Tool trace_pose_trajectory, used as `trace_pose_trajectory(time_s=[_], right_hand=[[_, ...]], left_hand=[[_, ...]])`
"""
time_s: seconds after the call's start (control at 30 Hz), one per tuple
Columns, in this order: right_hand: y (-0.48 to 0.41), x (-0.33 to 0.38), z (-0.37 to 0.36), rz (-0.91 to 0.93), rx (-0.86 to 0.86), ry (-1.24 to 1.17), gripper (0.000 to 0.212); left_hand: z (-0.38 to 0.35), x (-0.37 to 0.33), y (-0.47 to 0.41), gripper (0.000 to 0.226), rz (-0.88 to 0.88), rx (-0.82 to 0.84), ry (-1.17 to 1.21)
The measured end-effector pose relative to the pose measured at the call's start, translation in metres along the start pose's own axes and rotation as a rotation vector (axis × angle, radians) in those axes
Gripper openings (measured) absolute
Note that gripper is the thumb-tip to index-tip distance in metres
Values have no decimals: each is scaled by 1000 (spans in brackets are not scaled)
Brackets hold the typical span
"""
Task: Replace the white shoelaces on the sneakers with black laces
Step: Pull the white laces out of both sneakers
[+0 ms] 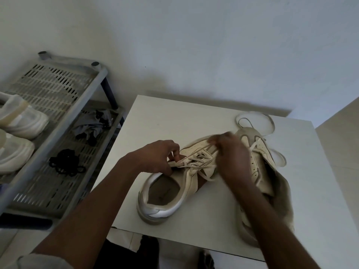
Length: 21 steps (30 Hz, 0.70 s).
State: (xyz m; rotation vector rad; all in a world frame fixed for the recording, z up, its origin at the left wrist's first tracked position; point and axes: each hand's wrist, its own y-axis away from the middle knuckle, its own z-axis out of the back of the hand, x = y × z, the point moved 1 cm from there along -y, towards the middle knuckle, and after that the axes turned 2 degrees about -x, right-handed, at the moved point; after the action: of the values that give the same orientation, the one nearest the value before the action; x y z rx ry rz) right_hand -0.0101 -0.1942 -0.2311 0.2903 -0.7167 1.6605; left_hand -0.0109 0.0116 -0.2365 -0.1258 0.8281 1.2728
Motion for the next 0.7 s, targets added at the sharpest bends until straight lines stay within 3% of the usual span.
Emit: trace_pose_trajectory(time_s=[0.07,0.17,0.3,0.4,0.57,0.7], right_hand=[[-11,-23,16,-154,-98,4,25],[-11,-32,16,-217,46,-56,15],[4,0,-1,92,329,-13,44],[15,19,-17,162,437,51,25],[16,21,-22,190,318,154,15],[-2,-5,6,-202,-147,-71,18]], left_hand=[[-1,1,0,39,-5,-10,23],[-2,1,-3,41,-24,-8,-4],[-1,0,-5,41,-51,-12,-49],[-3,1,-5,41,-63,-16,-39],[-4,5,-5,36,-79,-5,-45],[-2,6,-4,37,-79,0,15]])
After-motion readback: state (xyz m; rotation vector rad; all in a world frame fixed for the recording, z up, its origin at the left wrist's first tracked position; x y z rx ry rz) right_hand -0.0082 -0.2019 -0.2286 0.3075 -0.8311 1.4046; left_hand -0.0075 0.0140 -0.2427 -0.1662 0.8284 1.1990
